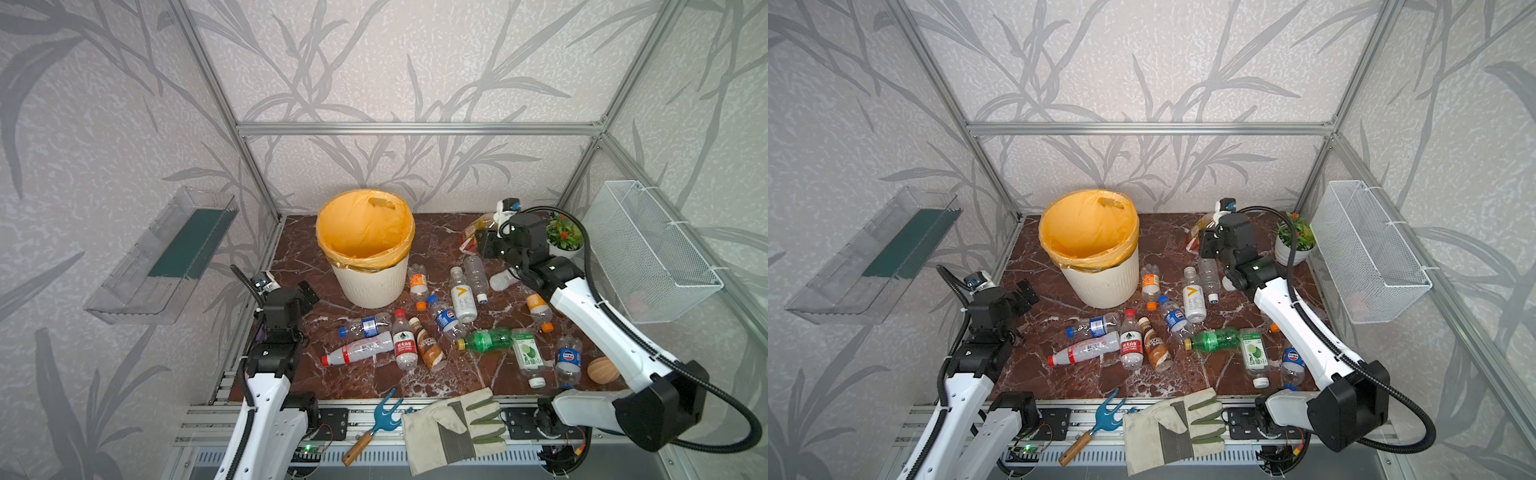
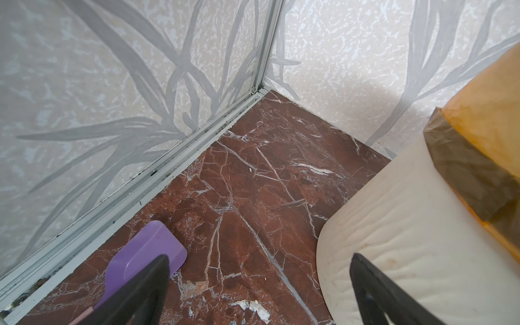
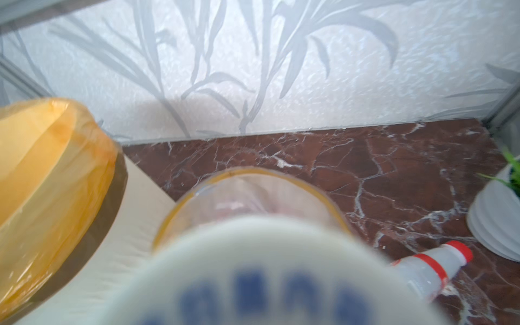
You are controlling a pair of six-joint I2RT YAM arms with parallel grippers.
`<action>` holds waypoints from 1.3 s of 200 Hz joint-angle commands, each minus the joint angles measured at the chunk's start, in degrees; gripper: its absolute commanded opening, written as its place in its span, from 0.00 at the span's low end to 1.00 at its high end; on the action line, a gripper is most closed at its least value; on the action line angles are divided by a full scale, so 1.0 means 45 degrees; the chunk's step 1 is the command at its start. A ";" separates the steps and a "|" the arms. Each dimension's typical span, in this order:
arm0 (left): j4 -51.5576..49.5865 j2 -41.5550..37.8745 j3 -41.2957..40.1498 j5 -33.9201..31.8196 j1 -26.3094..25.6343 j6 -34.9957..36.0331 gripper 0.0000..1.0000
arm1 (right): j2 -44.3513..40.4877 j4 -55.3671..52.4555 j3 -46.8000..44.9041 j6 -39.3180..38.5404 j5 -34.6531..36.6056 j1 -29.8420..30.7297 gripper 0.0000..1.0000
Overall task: Throw the plastic bottles in the bin
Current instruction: Pick up the plastic bottle from the center of the table, then throw the plastic bottle into the trash bin.
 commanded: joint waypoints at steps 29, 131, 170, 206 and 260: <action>-0.0744 -0.0298 0.0792 0.0110 -0.0030 -0.0200 0.99 | -0.0572 0.0495 0.0389 0.1055 -0.2681 -0.1922 0.50; -0.2536 -0.1666 0.2429 -0.0225 -0.0233 0.0301 0.99 | 0.2740 0.1146 0.6512 0.1558 -0.4595 0.3000 0.52; -0.3105 -0.0827 0.3559 -0.0139 -0.0296 0.0790 0.99 | 0.4473 -0.1636 0.8297 0.0600 -0.4225 0.3485 0.99; -0.3106 0.0447 0.4390 0.0981 -0.0291 0.0907 0.99 | 0.3416 -0.1786 0.7547 0.0380 -0.3970 0.2107 0.99; -0.2867 0.0489 0.4542 0.1315 -0.0291 0.0856 0.99 | 0.1162 -0.2933 0.5173 -0.0989 -0.3194 -0.0342 0.99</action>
